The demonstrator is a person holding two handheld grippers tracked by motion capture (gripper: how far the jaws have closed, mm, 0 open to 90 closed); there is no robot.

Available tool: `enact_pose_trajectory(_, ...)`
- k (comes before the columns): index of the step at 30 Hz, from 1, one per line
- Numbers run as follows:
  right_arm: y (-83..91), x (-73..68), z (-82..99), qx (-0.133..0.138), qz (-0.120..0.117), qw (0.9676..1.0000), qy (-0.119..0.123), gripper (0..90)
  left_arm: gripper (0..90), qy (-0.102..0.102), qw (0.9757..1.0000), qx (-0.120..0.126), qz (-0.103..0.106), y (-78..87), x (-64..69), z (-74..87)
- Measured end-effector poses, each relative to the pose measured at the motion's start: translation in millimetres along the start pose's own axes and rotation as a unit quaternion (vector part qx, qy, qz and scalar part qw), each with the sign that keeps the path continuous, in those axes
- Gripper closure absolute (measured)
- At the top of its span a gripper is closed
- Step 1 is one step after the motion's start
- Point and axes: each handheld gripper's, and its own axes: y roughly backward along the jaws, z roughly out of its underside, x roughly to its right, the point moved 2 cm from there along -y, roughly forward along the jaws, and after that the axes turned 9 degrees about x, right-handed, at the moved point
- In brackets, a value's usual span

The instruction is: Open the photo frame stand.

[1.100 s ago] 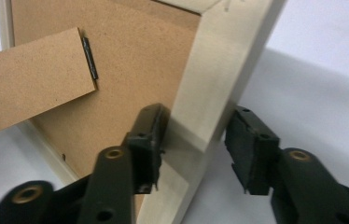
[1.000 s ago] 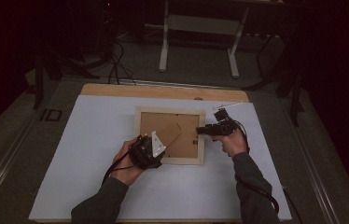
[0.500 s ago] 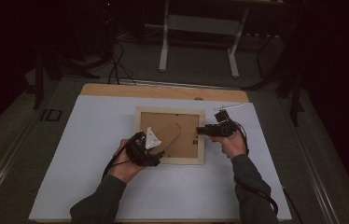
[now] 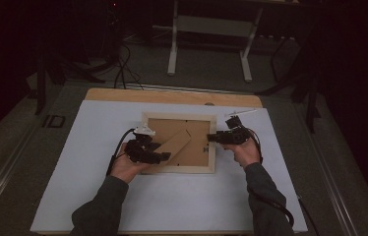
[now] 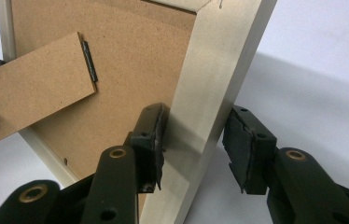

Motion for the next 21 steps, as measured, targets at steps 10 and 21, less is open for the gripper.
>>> enact_pose_trajectory(10,1.1,-1.4,0.0,0.002,0.002,1.0,0.004,57.9,46.9,0.021,0.9984,-0.038,0.037,-8.0,-0.3,1.7)
enact_pose_trajectory(21,3.2,-3.1,0.7,0.007,0.002,0.9999,0.01,57.9,59.1,-0.012,0.9976,-0.063,0.025,-10.9,6.8,-0.2)
